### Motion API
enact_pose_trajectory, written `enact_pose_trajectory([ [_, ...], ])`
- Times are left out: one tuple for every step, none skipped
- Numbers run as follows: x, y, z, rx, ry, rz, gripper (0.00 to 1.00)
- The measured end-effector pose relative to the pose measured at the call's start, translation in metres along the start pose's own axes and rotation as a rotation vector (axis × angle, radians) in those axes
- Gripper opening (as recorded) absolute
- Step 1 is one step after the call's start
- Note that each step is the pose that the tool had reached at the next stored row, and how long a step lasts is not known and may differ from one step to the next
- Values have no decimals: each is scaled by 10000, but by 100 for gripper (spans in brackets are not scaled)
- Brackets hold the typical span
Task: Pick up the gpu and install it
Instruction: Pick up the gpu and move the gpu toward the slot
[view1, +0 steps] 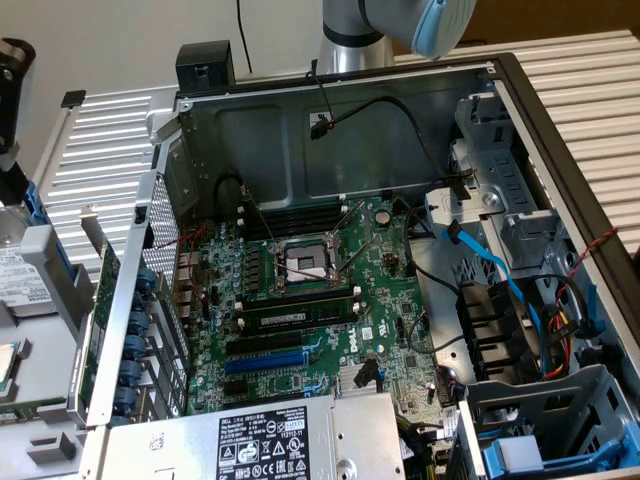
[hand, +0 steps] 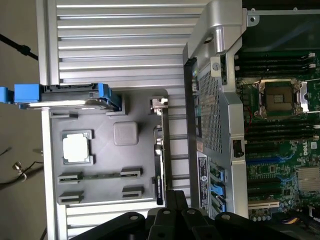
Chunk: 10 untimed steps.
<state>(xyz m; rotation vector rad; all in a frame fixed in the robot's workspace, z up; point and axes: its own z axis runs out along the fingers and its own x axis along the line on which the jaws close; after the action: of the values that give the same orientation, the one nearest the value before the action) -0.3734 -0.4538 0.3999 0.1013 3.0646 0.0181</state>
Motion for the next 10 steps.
enact_pose_trajectory([
  [0, 0, 0, 0, 0, 1, 11],
  [0, 0, 0, -1, 0, 0, 11],
  [0, 0, 0, -1, 0, 0, 11],
  [0, 0, 0, 0, 0, 0, 11],
  [0, 0, 1, 1, 2, 0, 11],
  [0, 0, 6, 0, 1, 0, 11],
  [2, -1, 19, -1, 0, 0, 11],
  [4, -2, 38, -1, 0, 1, 11],
  [5, -4, 55, 0, 0, 2, 11],
  [5, -7, 73, -1, 0, 1, 11],
])
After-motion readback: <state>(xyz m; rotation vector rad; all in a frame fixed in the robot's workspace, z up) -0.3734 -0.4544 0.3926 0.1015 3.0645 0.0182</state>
